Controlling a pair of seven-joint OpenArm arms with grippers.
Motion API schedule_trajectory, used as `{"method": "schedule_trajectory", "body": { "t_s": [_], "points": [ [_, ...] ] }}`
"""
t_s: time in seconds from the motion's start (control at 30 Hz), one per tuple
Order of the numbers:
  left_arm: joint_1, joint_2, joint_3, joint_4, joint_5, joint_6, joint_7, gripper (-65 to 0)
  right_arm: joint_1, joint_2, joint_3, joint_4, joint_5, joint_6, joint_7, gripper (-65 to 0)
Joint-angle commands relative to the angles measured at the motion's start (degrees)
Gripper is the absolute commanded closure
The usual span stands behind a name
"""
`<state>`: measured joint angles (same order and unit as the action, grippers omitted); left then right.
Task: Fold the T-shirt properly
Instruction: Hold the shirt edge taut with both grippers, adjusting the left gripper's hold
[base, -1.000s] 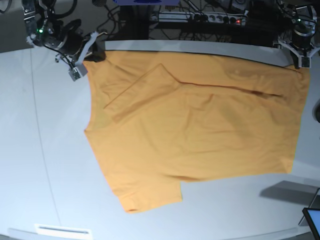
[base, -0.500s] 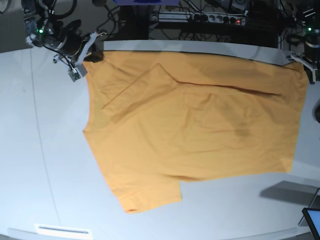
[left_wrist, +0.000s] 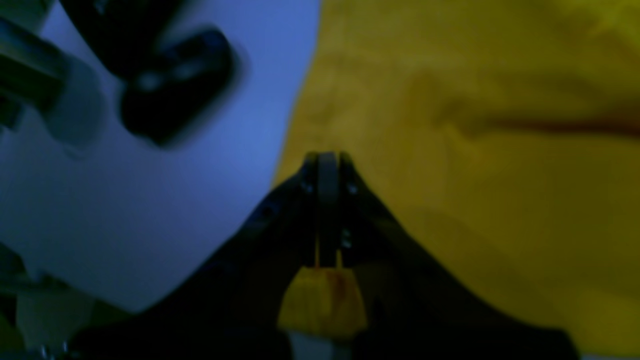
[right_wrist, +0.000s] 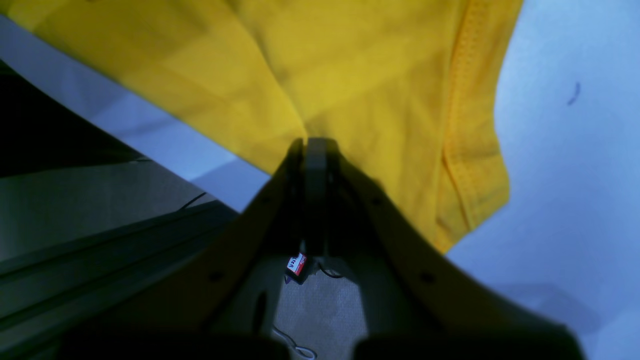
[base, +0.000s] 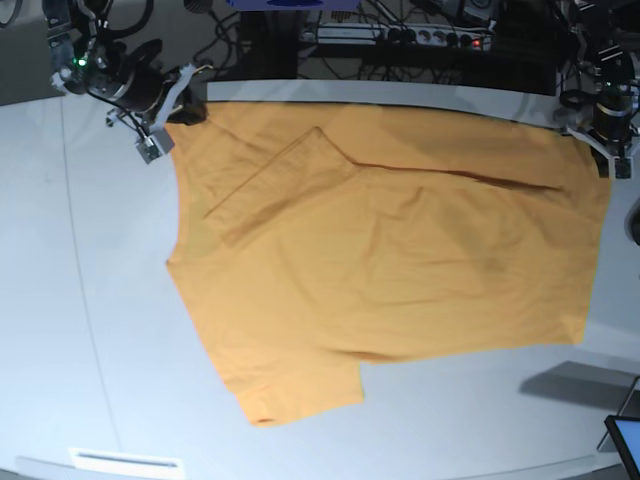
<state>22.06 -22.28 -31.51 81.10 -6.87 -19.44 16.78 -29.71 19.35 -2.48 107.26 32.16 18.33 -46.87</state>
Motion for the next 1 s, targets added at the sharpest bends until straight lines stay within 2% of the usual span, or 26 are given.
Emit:
{"method": "schedule_trajectory", "body": {
  "t_s": [0.0,0.3,0.4,0.5,0.97],
  "points": [
    [0.0,-1.4,-0.5,0.4,-0.4,0.8,-1.3,0.0,-0.4,0.7,0.4,0.0,-2.9,-1.6,-2.5,-0.1],
    [0.0,-1.8,0.4,-4.4,0.0,0.7,-1.4,0.0,-0.6,0.9,0.4,-0.1,-2.9,-1.6,-2.3,-0.1],
    [0.5,-3.6,4.1,-7.4,0.0,0.4,-5.0,0.0,-0.7,0.9,0.4,-0.1,-2.9,-1.6,-2.4,-0.1],
    [1.4,-3.7,4.7,-10.6,0.0,0.4,-8.1,0.0,-1.0,0.9,0.4,-0.1,-2.9,-1.6,-2.4,-0.1],
    [5.5,-4.6,4.7,-6.8,-0.1,0.4,-8.6,0.0,-2.8,1.0,0.5,-0.2,-3.0,-1.6,-2.0,-0.1]
  ]
}}
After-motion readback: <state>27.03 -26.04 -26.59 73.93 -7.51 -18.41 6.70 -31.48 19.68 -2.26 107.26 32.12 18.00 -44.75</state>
